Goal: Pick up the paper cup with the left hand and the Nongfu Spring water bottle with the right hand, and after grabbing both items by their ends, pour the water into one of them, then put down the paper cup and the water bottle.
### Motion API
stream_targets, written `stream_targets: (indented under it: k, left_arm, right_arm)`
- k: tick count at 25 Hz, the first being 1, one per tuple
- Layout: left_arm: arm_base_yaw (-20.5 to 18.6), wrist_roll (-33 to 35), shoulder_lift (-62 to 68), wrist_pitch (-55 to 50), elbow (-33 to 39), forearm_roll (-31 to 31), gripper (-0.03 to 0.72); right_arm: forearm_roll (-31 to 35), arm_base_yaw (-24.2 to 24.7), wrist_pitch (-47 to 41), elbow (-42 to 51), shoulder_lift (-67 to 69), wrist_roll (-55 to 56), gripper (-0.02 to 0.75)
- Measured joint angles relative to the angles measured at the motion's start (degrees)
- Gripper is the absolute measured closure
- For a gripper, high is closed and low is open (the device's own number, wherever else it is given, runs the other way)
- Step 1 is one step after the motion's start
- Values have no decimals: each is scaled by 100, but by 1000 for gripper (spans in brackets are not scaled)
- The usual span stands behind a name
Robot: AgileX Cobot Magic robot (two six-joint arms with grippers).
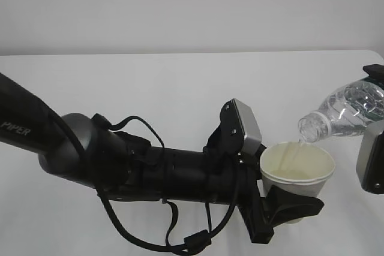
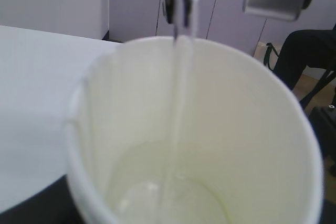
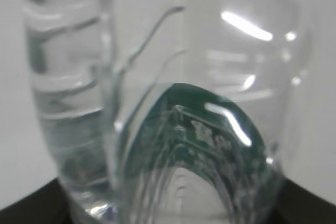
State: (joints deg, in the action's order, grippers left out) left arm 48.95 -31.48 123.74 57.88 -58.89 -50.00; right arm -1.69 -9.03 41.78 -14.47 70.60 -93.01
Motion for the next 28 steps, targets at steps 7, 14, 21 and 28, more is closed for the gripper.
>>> stream_targets:
  k: [7, 14, 21, 28]
  left_arm:
    - [0, 0, 0, 0, 0, 0, 234]
    - [0, 0, 4, 0, 0, 0, 234]
    - [0, 0, 4, 0, 0, 0, 234]
    - [0, 0, 4, 0, 0, 0, 234]
  right_arm:
    - [0, 0, 0, 0, 0, -45, 284]
    - [0, 0, 0, 0, 0, -79, 284]
    - [0, 0, 9, 0, 0, -100, 284]
    - [0, 0, 9, 0, 0, -117, 284]
